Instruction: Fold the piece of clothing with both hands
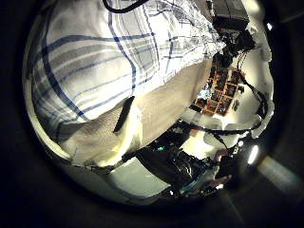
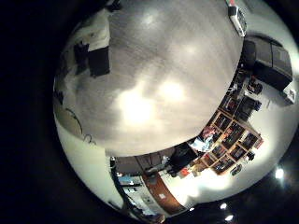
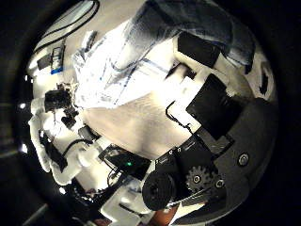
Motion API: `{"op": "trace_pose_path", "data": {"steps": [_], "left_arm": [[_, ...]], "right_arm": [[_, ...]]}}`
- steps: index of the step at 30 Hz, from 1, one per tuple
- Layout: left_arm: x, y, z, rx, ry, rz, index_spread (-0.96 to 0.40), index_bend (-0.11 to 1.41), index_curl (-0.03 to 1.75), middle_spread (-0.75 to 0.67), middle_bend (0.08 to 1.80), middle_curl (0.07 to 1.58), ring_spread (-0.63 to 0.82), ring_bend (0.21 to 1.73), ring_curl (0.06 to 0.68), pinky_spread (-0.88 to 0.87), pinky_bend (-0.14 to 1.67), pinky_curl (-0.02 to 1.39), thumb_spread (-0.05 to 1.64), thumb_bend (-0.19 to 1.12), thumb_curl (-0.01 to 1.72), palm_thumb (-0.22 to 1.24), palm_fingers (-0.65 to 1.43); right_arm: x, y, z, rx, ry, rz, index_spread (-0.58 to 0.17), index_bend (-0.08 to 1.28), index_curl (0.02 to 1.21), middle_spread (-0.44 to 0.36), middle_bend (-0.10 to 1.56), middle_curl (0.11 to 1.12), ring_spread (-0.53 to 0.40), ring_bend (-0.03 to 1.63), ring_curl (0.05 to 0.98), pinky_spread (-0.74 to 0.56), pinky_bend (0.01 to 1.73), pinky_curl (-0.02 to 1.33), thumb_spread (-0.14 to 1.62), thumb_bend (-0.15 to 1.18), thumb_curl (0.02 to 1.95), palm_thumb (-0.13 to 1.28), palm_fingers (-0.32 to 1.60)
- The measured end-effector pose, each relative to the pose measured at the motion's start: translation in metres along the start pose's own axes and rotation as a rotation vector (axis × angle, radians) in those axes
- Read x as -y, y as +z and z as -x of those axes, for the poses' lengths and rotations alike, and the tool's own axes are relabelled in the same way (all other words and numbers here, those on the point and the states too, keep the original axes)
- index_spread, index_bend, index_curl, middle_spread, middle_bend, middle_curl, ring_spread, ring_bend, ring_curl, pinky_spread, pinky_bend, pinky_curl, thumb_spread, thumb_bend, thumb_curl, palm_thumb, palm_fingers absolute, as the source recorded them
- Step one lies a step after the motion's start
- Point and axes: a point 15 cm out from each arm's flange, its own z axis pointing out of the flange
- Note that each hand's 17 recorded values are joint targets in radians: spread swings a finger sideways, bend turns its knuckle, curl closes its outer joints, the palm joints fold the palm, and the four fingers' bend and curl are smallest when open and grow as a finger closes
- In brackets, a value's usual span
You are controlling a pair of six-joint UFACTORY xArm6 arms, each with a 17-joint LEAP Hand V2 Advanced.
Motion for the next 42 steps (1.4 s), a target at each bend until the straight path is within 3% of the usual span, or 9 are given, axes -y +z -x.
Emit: {"op": "trace_pose_path", "data": {"steps": [7, 14, 20, 28, 31, 33, 34, 36, 42], "left_arm": [[-0.004, -0.008, 0.004, -0.003, -0.001, -0.011, -0.01, 0.19, 0.4, 0.21, 0.18, 0.31, 0.36, 0.59, 0.229, 0.43, 0.25, 0.35, 1.19, -0.02, 0.33, 0.36, 0.15], [-0.015, -0.033, 0.015, -0.023, -0.027, -0.048, -0.01, 0.19, 0.4, 0.21, 0.18, 0.31, 0.35, 0.59, 0.229, 0.43, 0.25, 0.35, 1.19, -0.02, 0.33, 0.36, 0.16], [-0.037, -0.08, 0.05, -0.002, -0.099, -0.15, -0.02, 0.19, 0.41, 0.21, 0.18, 0.31, 0.35, 0.59, 0.227, 0.42, 0.25, 0.35, 1.18, -0.02, 0.33, 0.36, 0.18], [-0.084, -0.114, 0.107, -0.006, -0.217, -0.219, -0.03, 0.19, 0.41, 0.19, 0.18, 0.31, 0.32, 0.59, 0.224, 0.4, 0.24, 0.34, 1.18, -0.02, 0.33, 0.37, 0.2], [-0.095, -0.107, 0.11, -0.018, -0.218, -0.203, -0.03, 0.18, 0.41, 0.18, 0.18, 0.32, 0.32, 0.59, 0.224, 0.4, 0.24, 0.34, 1.17, -0.02, 0.33, 0.36, 0.2], [-0.105, -0.102, 0.114, -0.029, -0.232, -0.194, -0.03, 0.18, 0.4, 0.18, 0.18, 0.32, 0.32, 0.59, 0.224, 0.4, 0.24, 0.34, 1.17, -0.02, 0.33, 0.36, 0.2], [-0.107, -0.102, 0.115, -0.03, -0.235, -0.195, -0.03, 0.18, 0.4, 0.18, 0.18, 0.32, 0.32, 0.59, 0.224, 0.4, 0.24, 0.34, 1.17, -0.02, 0.33, 0.36, 0.2], [-0.11, -0.102, 0.115, -0.028, -0.238, -0.198, -0.03, 0.18, 0.4, 0.18, 0.18, 0.32, 0.32, 0.59, 0.224, 0.39, 0.25, 0.35, 1.17, -0.02, 0.33, 0.36, 0.2], [-0.108, -0.105, 0.11, -0.03, -0.231, -0.2, -0.03, 0.18, 0.4, 0.18, 0.18, 0.32, 0.32, 0.59, 0.223, 0.39, 0.25, 0.35, 1.17, -0.02, 0.33, 0.36, 0.2]], "right_arm": [[0.008, -0.046, 0.07, 0.004, -0.119, -0.105, -0.288, 1.06, 0.96, -0.163, 1.24, 0.9, -0.233, 1.34, 0.76, -0.19, 1.31, 0.81, 1.19, -0.01, 0.68, 1.04, 1.04], [0.012, -0.07, 0.185, -0.037, -0.334, -0.147, -0.286, 1.05, 0.97, -0.162, 1.24, 0.9, -0.234, 1.33, 0.77, -0.19, 1.28, 0.84, 1.18, -0.01, 0.7, 1.04, 1.05], [0.008, -0.066, 0.293, -0.089, -0.5, -0.148, -0.283, 1.04, 0.97, -0.16, 1.24, 0.9, -0.234, 1.33, 0.777, -0.19, 1.26, 0.87, 1.17, -0.01, 0.72, 1.04, 1.06], [0.057, -0.03, 0.379, -0.121, -0.583, -0.105, -0.282, 1.04, 0.98, -0.16, 1.23, 0.89, -0.232, 1.32, 0.78, -0.2, 1.24, 0.89, 1.18, -0.04, 0.71, 0.93, 1.06], [0.067, -0.013, 0.395, -0.116, -0.591, -0.101, -0.297, 0.87, 0.94, -0.165, 1.15, 0.85, -0.226, 1.29, 0.749, -0.26, 1.2, 0.85, 1.21, -0.06, 0.65, 0.76, 0.95], [0.068, -0.011, 0.396, -0.115, -0.59, -0.099, -0.315, 0.62, 0.9, -0.175, 1.04, 0.82, -0.243, 1.32, 0.74, -0.34, 1.24, 0.83, 1.22, -0.04, 0.62, 0.69, 0.71], [0.068, -0.011, 0.394, -0.114, -0.588, -0.097, -0.342, 0.39, 0.82, -0.176, 0.89, 0.77, -0.251, 1.31, 0.727, -0.36, 1.28, 0.83, 1.22, -0.04, 0.61, 0.66, 0.32], [0.068, -0.021, 0.388, -0.105, -0.578, -0.112, -0.385, 0.27, 0.73, -0.157, 0.73, 0.71, -0.237, 1.27, 0.703, -0.31, 1.25, 0.82, 1.23, -0.03, 0.58, 0.62, 0.09], [0.064, -0.067, 0.367, -0.021, -0.527, -0.193, -0.467, 0.16, 0.51, -0.114, 0.44, 0.53, -0.084, 0.98, 0.533, -0.02, 1.09, 0.71, 1.22, -0.02, 0.53, 0.58, -0.12]]}}
